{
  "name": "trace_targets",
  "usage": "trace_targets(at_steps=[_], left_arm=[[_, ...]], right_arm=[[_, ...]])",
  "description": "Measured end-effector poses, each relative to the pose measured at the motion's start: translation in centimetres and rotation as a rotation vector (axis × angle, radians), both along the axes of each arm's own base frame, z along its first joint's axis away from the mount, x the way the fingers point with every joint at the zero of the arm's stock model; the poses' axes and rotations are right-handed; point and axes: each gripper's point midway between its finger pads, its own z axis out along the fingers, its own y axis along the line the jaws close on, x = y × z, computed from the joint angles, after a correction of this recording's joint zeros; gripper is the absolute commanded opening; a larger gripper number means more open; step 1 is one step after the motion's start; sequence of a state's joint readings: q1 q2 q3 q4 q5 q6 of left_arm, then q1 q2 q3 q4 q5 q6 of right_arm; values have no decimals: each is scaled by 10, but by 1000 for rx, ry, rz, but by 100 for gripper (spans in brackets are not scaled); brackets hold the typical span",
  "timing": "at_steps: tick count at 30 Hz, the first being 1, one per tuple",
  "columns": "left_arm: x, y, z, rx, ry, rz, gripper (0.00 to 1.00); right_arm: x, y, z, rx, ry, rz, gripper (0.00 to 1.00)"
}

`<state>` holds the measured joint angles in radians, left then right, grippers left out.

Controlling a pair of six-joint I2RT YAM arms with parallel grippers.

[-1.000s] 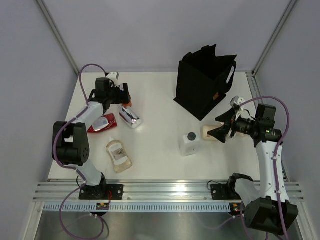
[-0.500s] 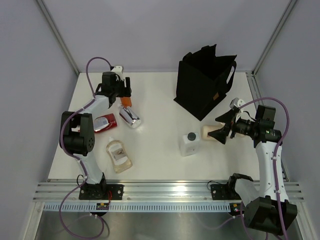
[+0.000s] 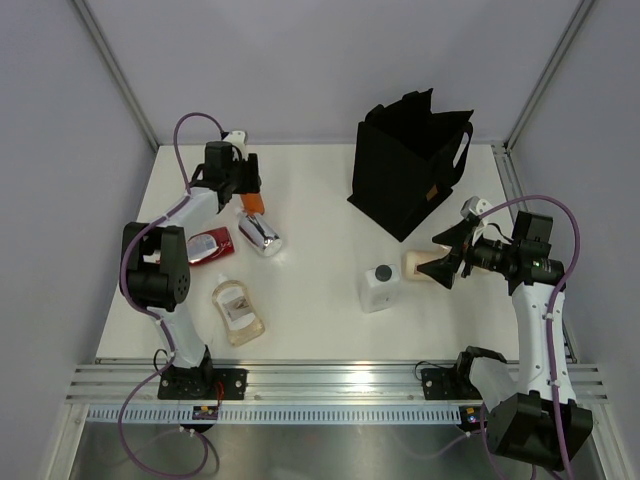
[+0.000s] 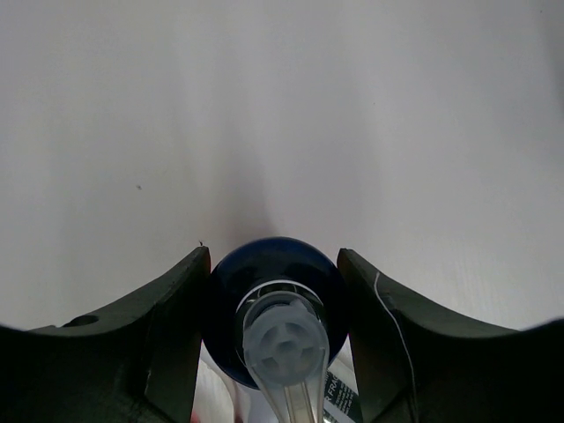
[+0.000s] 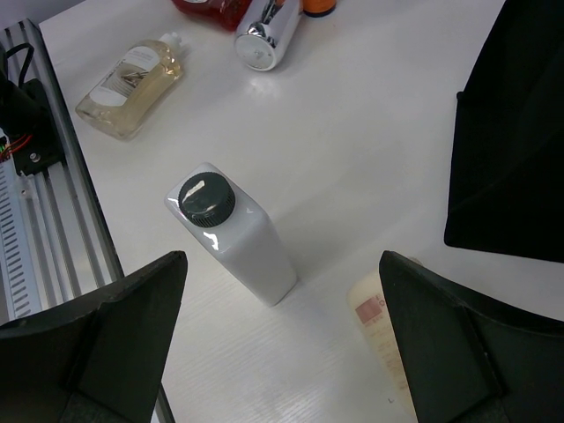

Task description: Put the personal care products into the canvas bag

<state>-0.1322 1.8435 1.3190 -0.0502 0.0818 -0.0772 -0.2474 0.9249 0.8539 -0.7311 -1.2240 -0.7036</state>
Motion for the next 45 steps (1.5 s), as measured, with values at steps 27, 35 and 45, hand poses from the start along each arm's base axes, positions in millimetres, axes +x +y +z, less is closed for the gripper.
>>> trace_targets(at_steps=[27, 35, 45], left_arm=[[-42, -176, 252, -565, -263, -229, 0], [-68, -248, 371, -729, -492, -342, 0], [-5, -340, 326, -754, -531, -296, 0]], right_arm=[[0, -7, 1, -5, -6, -33, 100], [0, -8, 1, -5, -6, -38, 99], [1, -10, 1, -6, -6, -46, 99]])
